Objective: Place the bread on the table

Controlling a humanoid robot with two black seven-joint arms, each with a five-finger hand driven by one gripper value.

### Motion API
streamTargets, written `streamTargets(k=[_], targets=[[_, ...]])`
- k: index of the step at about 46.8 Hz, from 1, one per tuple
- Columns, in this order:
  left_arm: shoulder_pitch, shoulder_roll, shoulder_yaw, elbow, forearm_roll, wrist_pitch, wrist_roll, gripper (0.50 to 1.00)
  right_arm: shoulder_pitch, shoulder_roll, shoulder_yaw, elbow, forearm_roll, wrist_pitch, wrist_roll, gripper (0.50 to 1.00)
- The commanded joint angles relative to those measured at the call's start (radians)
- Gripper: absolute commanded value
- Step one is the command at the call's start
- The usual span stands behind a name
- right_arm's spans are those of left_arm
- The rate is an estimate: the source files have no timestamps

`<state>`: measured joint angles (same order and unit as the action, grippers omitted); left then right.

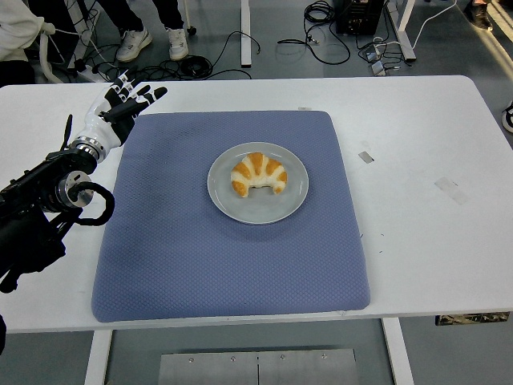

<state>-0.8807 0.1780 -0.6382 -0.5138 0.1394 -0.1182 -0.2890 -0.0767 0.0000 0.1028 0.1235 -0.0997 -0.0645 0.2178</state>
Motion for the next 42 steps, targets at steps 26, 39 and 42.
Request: streamTargets(k=[26,39,42], targets=[[0.000,-0.002,0.000,0.000,-0.006,-0.001,0.001,0.983,0.000,0.000,0.000,0.001,0.000,0.000,0.000,1.000],[0.000,-0.002,-0.005,0.000,-0.009,-0.003,-0.001,0.983,0.000,0.000,0.000,-0.001,0.000,0.000,0.000,1.000],[0.000,-0.002,-0.014,0.000,-0.012,-0.003,-0.001,0.983,0.000,0.000,0.000,-0.001,0.000,0.000,0.000,1.000]])
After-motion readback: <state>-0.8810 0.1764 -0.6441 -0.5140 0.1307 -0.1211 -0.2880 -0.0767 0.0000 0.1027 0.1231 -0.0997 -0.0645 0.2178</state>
